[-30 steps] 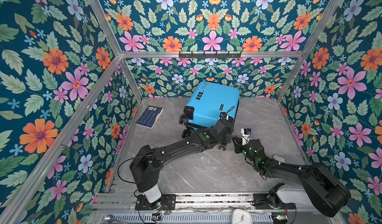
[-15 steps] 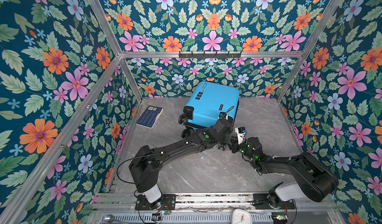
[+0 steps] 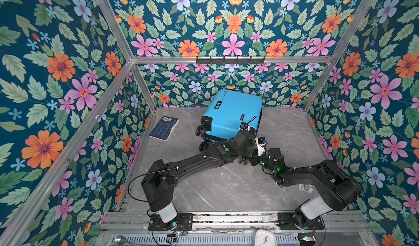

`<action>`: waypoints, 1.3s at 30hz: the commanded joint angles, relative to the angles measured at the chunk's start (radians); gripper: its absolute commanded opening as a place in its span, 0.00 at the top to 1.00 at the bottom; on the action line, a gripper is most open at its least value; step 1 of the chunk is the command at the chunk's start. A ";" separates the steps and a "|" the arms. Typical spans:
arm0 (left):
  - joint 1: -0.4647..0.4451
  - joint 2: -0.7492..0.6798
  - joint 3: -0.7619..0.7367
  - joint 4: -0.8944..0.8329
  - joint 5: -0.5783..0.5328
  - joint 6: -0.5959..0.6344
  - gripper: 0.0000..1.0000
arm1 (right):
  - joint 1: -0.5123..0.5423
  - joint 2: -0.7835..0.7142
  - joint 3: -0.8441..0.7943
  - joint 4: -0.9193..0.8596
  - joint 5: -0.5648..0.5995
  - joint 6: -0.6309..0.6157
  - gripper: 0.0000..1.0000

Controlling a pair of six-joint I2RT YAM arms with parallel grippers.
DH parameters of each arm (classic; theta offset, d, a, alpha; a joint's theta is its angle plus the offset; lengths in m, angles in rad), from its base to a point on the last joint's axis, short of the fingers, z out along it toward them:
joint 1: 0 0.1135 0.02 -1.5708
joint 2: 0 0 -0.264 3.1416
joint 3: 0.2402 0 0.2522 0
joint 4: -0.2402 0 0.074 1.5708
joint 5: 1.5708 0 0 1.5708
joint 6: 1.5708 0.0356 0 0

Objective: Pack the luggage

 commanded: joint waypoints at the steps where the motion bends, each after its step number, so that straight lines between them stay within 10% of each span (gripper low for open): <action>1: 0.002 -0.018 0.015 0.100 -0.020 0.022 1.00 | 0.001 -0.012 0.007 0.120 -0.003 0.010 0.79; 39: 0.001 -0.014 -0.006 0.115 -0.014 0.004 1.00 | 0.002 -0.112 0.051 -0.086 0.214 0.153 1.00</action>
